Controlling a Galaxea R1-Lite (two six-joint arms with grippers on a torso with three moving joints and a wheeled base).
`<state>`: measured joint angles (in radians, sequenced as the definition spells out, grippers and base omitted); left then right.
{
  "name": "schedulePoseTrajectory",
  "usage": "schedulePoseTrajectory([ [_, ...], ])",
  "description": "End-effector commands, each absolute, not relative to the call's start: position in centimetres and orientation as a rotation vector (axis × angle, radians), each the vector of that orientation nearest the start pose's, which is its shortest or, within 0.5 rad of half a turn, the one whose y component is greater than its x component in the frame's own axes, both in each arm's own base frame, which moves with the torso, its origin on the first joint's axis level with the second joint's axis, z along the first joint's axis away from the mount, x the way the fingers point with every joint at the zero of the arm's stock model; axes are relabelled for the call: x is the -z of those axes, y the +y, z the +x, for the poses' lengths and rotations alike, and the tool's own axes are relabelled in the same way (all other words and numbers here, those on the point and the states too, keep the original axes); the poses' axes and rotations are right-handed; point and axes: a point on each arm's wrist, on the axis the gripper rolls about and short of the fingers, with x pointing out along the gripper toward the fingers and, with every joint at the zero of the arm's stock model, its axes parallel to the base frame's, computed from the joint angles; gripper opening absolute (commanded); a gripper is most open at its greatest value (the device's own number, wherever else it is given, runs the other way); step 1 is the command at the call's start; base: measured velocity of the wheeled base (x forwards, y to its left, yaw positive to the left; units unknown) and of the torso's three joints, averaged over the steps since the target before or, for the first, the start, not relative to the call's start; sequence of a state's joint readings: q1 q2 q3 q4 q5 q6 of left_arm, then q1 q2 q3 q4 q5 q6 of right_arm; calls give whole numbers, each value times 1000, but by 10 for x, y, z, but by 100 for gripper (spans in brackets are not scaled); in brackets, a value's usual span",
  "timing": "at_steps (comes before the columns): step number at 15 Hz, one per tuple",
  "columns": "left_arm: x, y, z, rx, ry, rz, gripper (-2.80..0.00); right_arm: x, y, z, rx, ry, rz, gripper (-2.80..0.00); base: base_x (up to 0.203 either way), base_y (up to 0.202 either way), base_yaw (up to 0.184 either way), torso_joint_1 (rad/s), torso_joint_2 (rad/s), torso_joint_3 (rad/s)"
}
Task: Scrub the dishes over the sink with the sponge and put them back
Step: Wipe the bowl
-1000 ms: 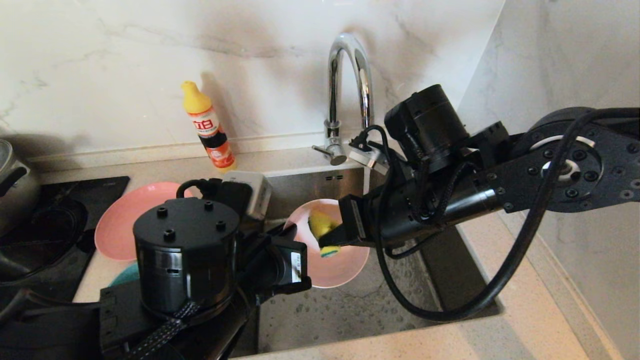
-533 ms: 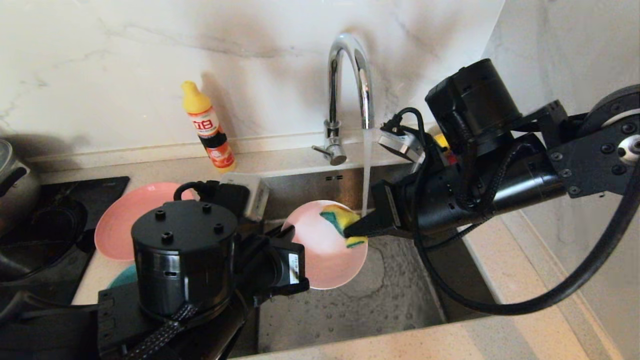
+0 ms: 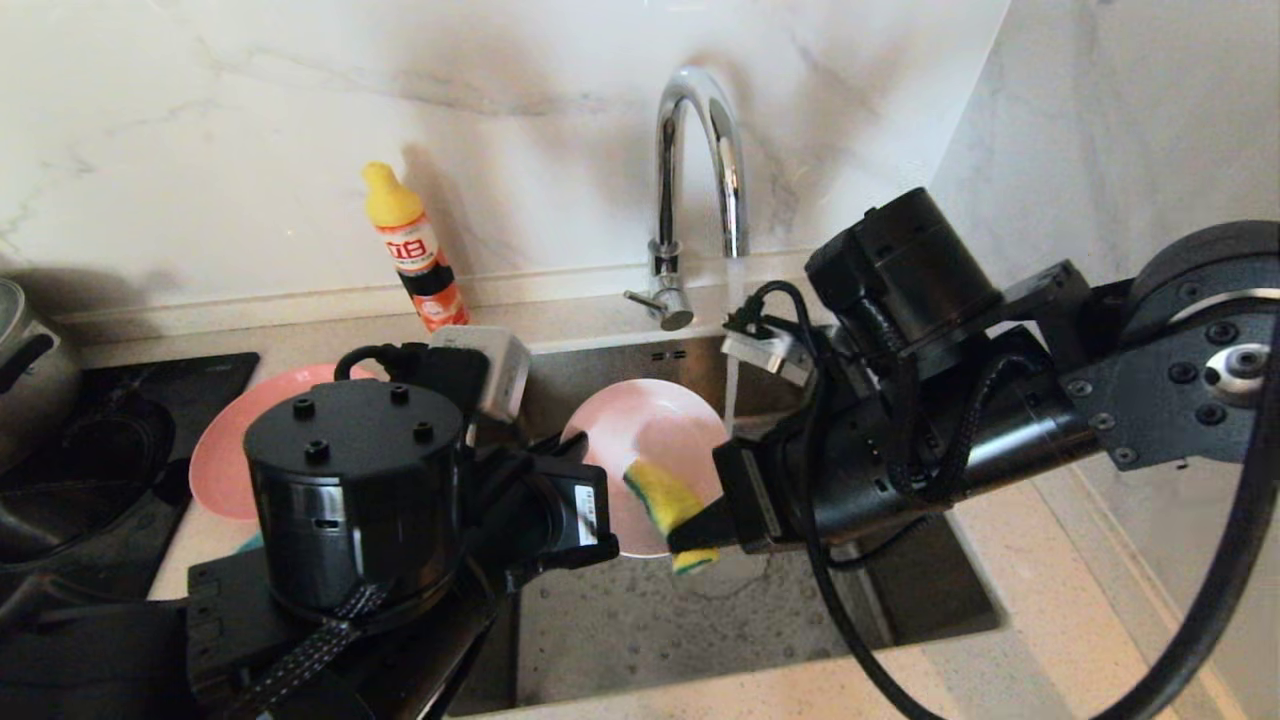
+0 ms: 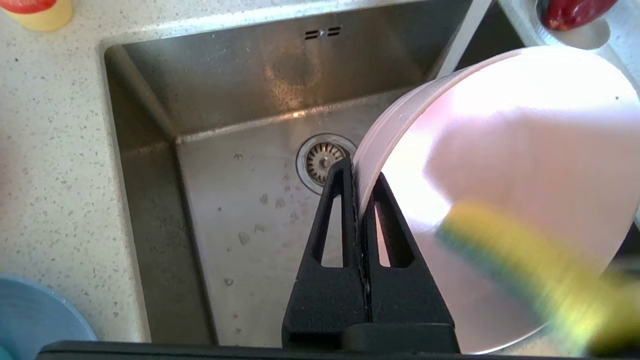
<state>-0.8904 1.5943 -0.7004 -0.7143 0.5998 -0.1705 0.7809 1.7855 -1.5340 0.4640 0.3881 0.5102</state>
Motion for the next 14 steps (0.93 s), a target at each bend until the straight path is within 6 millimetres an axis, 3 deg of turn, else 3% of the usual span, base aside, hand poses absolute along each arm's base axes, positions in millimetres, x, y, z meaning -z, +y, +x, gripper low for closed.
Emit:
schedulePoseTrajectory([
  [1, -194, -204, 182, 274, 153, -51, -280, -248, 249, 227, -908, 1032, 268, -280, 0, 0, 0, 0, 0, 0],
  [7, -193, -203, 181, 273, 156, -50, -280, -262, 262, 233, -943, 975, 279, -280, 0, 0, 0, 0, 0, 0],
  [11, -194, -202, 180, 275, 154, -51, -280, -284, 237, 245, -902, 890, 331, -280, 0, 0, 0, 0, 0, 0],
  [14, -194, -201, 180, 273, 154, -52, -280, -300, 221, 241, -888, 854, 347, -280, 0, 0, 0, 0, 0, 0],
])
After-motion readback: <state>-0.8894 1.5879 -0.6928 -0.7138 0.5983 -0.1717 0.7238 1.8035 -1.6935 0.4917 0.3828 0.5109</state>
